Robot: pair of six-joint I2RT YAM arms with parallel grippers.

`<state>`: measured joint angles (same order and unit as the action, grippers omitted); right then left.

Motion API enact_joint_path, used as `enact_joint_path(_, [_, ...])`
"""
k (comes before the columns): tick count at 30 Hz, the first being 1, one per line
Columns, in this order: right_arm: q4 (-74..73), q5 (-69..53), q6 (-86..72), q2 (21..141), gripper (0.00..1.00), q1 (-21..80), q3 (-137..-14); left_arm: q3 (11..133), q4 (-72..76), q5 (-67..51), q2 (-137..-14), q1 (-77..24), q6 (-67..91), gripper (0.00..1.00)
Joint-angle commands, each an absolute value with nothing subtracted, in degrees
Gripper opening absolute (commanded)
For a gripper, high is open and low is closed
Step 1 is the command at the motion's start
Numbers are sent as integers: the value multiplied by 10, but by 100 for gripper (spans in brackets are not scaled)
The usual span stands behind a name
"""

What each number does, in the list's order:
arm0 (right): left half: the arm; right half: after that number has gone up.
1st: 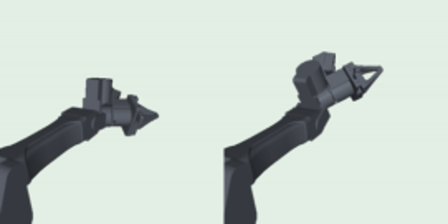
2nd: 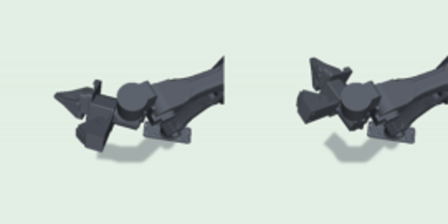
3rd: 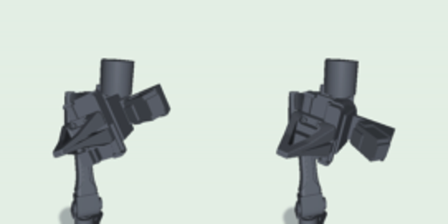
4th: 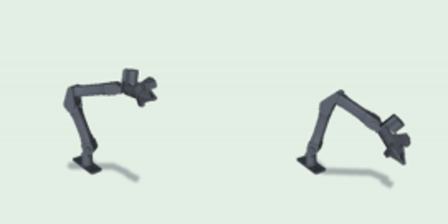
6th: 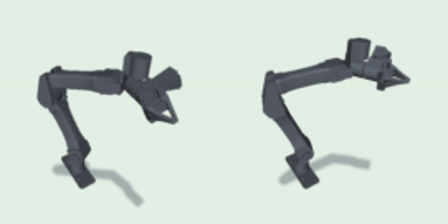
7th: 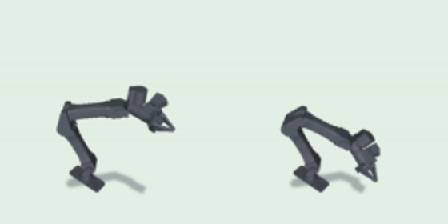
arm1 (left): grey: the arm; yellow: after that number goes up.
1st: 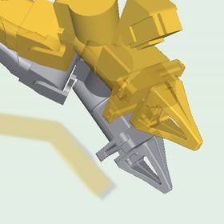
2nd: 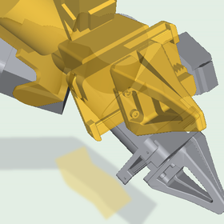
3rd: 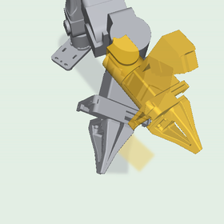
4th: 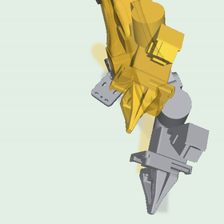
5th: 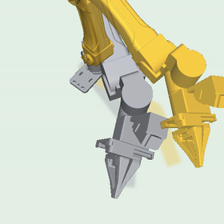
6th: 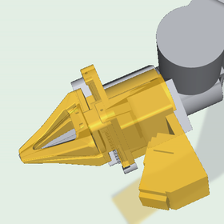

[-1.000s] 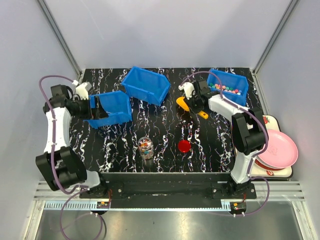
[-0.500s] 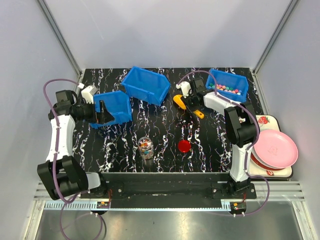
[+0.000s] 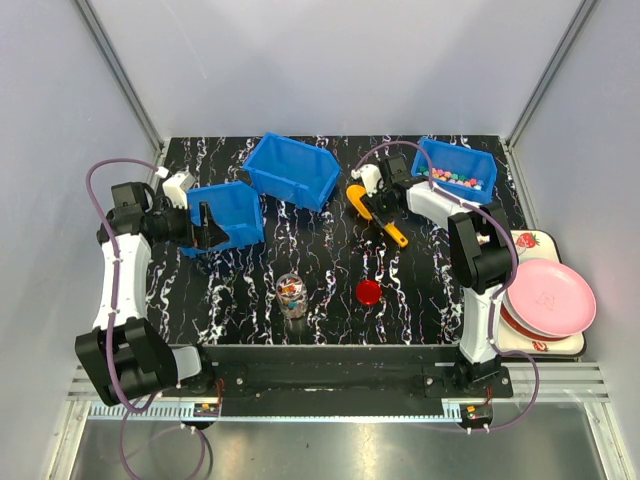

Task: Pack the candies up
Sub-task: Place the spatula at the center of the board.

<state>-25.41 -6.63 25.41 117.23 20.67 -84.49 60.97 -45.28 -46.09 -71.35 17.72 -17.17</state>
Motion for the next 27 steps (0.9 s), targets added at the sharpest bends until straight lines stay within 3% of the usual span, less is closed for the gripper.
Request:
enact_joint_path(1, [-271, -63, 261, 1139, 52, 205, -858, 607, -428, -471, -697, 176, -176, 99])
enact_joint_path(3, [-278, -63, 260, 1136, 55, 205, -860, 607, -428, -472, -694, 176, -175, 99])
enact_joint_path(4, [-284, -63, 258, 1128, 65, 205, -862, 607, -427, -473, -693, 176, -176, 99])
enact_joint_path(7, [-297, -67, 255, 1092, 76, 205, -867, 607, -427, -473, -692, 176, -176, 99])
enact_joint_path(10, [-313, -83, 262, 1036, 81, 206, -866, 607, -426, -474, -691, 175, -177, 99])
enact_joint_path(11, [-320, -97, 267, 1022, 87, 206, -863, 606, -425, -474, -691, 175, -178, 99])
enact_joint_path(12, [-328, -103, 272, 1008, 99, 207, -861, 606, -425, -474, -691, 175, -178, 99])
enact_joint_path(16, [-387, -162, 328, 928, 97, 215, -824, 606, -425, -475, -691, 175, -181, 99])
enact_joint_path(19, [-403, -206, 367, 876, 93, 237, -727, 606, -425, -477, -687, 175, -184, 99])
enact_joint_path(27, [-353, -192, 424, 786, 82, 330, -556, 604, -418, -491, -684, 175, -186, 99])
